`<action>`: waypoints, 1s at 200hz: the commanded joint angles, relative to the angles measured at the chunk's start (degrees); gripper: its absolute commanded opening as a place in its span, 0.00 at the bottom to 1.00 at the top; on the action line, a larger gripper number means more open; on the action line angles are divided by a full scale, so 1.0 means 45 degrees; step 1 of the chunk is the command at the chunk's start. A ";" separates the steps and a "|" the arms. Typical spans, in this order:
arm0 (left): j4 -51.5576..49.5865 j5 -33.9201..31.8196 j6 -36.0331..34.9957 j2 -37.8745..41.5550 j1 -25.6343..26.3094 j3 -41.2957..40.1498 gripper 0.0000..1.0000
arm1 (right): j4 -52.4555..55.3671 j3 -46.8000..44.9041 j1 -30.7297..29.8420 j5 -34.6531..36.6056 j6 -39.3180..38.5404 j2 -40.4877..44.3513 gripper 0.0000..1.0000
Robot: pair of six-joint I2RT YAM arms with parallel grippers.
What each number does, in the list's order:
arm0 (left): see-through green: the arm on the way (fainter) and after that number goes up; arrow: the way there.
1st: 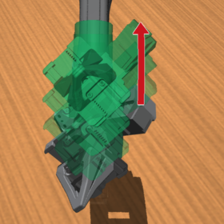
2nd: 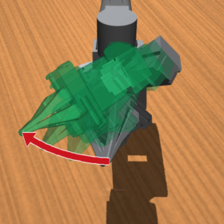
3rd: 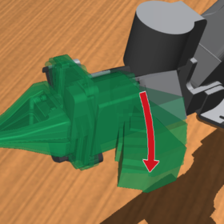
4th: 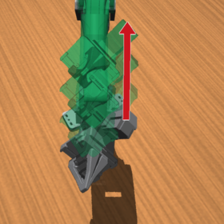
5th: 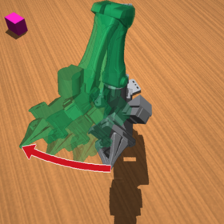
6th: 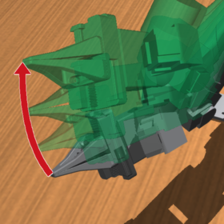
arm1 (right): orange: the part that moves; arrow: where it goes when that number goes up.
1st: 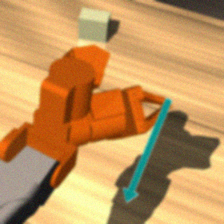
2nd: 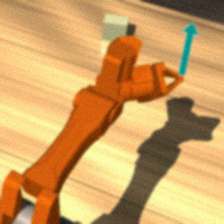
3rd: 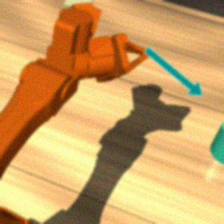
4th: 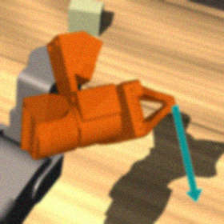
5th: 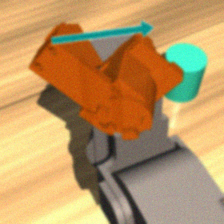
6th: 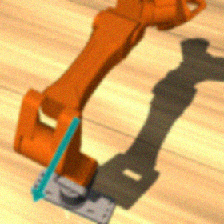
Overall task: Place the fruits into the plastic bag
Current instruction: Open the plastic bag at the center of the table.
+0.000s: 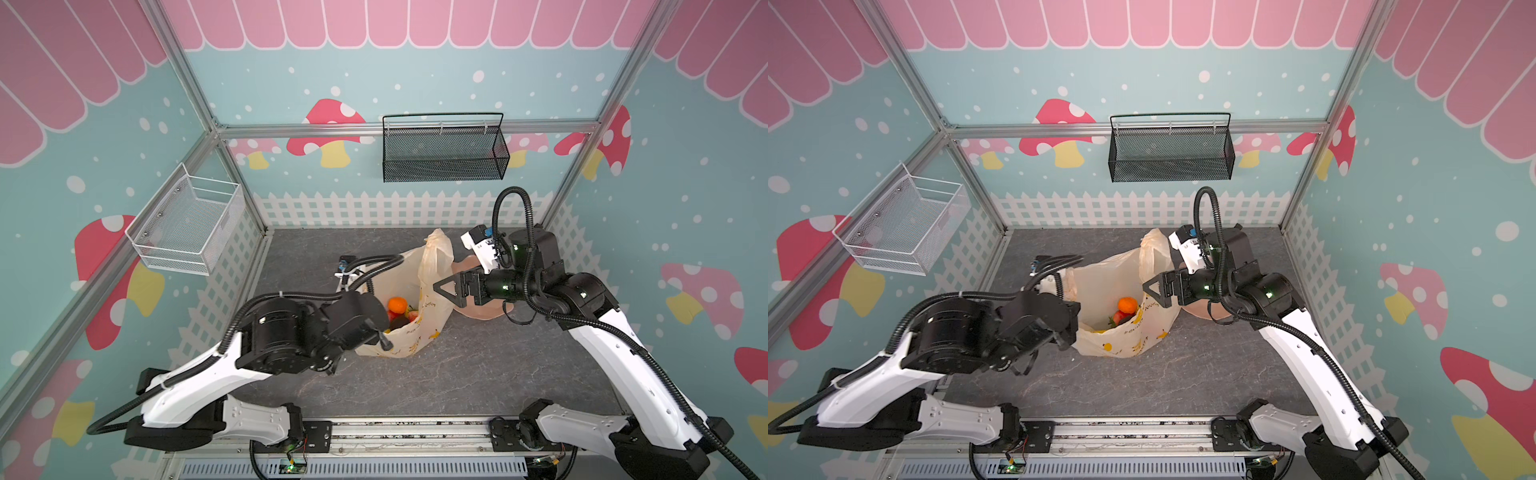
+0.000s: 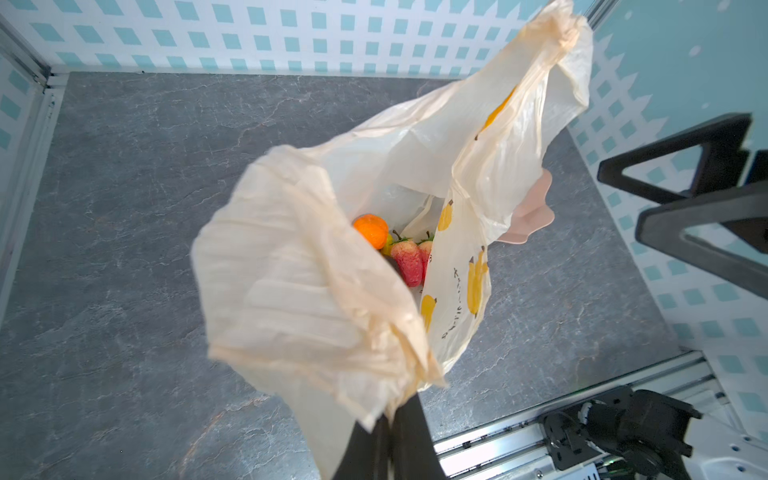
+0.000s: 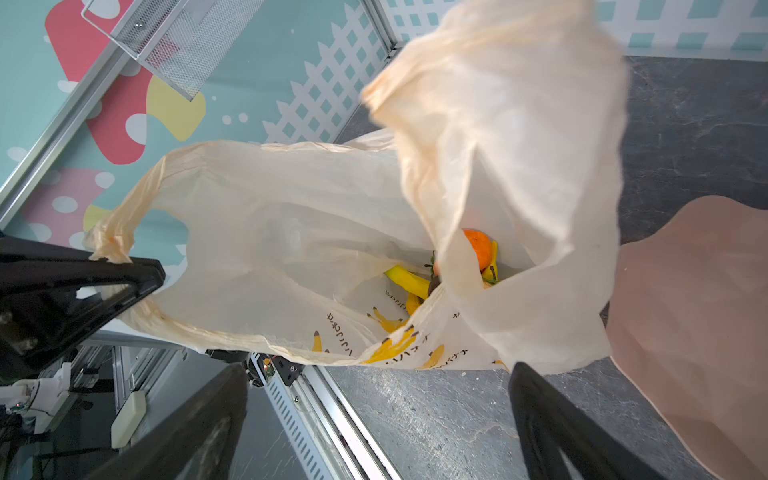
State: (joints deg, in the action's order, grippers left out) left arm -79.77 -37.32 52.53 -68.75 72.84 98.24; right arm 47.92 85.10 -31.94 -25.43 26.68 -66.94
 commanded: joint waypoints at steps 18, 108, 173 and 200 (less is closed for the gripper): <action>0.2283 -0.0275 0.0280 0.1750 0.0023 -0.1897 0.00 | 0.0121 0.0713 -0.0816 0.1344 0.0300 -0.0617 0.98; 0.3469 -0.0359 0.0064 0.2500 -0.0051 -0.3090 0.00 | -0.1212 -0.0055 -0.0824 0.3277 -0.0694 -0.0985 0.94; 0.3427 0.0508 0.0367 0.3031 -0.1687 -0.3569 0.00 | -0.2386 -0.1205 -0.0807 0.5168 -0.1515 -0.1113 0.61; 0.3297 0.1024 0.0171 0.3374 -0.2526 -0.3235 0.00 | -0.2349 -0.1096 -0.0739 0.6198 -0.1996 -0.0928 0.20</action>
State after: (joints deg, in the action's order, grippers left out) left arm -64.77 -34.54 52.53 -55.64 63.57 82.41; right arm 39.46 79.85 -35.46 -3.18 20.21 -72.20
